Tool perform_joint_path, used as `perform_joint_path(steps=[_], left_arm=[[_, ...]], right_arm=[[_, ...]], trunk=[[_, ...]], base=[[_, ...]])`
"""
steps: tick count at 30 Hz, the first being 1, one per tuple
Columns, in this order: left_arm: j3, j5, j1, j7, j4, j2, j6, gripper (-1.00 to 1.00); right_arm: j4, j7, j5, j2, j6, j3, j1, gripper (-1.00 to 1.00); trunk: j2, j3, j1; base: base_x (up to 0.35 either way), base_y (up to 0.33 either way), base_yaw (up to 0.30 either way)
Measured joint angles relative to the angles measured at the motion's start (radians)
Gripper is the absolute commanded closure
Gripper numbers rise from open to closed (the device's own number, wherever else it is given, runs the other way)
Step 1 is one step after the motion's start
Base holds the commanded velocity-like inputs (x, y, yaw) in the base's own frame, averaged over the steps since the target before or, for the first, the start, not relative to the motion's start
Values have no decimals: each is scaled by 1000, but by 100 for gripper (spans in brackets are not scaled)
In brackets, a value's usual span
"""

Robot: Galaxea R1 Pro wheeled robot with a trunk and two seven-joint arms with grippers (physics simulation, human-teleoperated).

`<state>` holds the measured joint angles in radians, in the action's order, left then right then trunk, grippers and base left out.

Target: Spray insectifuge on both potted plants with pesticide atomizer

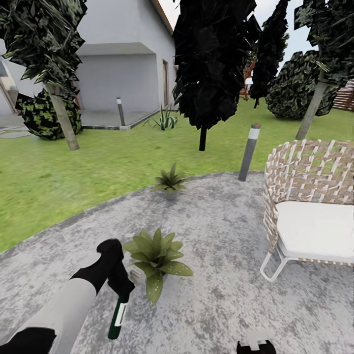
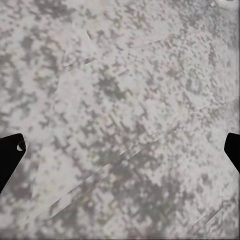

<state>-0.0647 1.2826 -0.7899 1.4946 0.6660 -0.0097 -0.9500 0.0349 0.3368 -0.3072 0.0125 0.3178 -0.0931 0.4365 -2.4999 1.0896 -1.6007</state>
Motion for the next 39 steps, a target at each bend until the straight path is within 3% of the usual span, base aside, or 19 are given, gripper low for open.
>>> perform_joint_path(steps=[4, 6, 7, 12, 18, 25, 26, 28, 30, 39], left_arm=[[-6, 41, -4, 25, -13, 9, 5, 100], [-33, 89, -7, 61, -27, 3, 4, 100], [-57, 136, -18, 66, -34, -4, 3, 100], [-82, 246, -54, 66, -25, -12, 0, 100], [-81, 244, -101, 66, -24, -17, 0, 100], [-85, 250, -89, 66, -38, -10, 4, 100], [-83, 250, -90, 66, -37, -7, 4, 100], [-74, 253, -96, 66, -28, 27, 0, 100], [-73, 251, -93, 67, -27, 37, 1, 100], [-69, 242, -91, 67, -26, 41, 3, 100]], right_arm=[[0, 0, 0, 1, 0, 0, 0, -100], [0, 0, 0, 1, 0, 0, 0, -100], [0, 0, 0, 0, 0, 0, 0, -100], [0, 2, -1, -2, 0, 0, 0, -100], [0, 1, -1, -2, 0, 0, 1, -100], [0, -1, -1, -1, 0, 0, 0, -100], [0, -1, -1, -2, 0, 0, 0, -100], [0, 3, -1, -2, 0, -1, 0, -100], [1, 4, 0, -2, 0, -1, 0, -100], [2, 2, 2, -2, 0, -1, 0, -100]], trunk=[[0, 0, 0], [0, 0, 0], [0, 0, 0], [0, 0, 0], [0, 0, 0], [0, 0, 0], [0, 0, 0], [0, 0, 0], [0, 0, 0], [0, 0, 0]], base=[[0, 0, -16], [0, 0, -3], [0, 0, -1], [0, 0, 0], [0, 0, 0], [0, 0, 0], [0, 0, 0], [0, 0, 0], [-22, 6, 0], [-189, 227, -177]])
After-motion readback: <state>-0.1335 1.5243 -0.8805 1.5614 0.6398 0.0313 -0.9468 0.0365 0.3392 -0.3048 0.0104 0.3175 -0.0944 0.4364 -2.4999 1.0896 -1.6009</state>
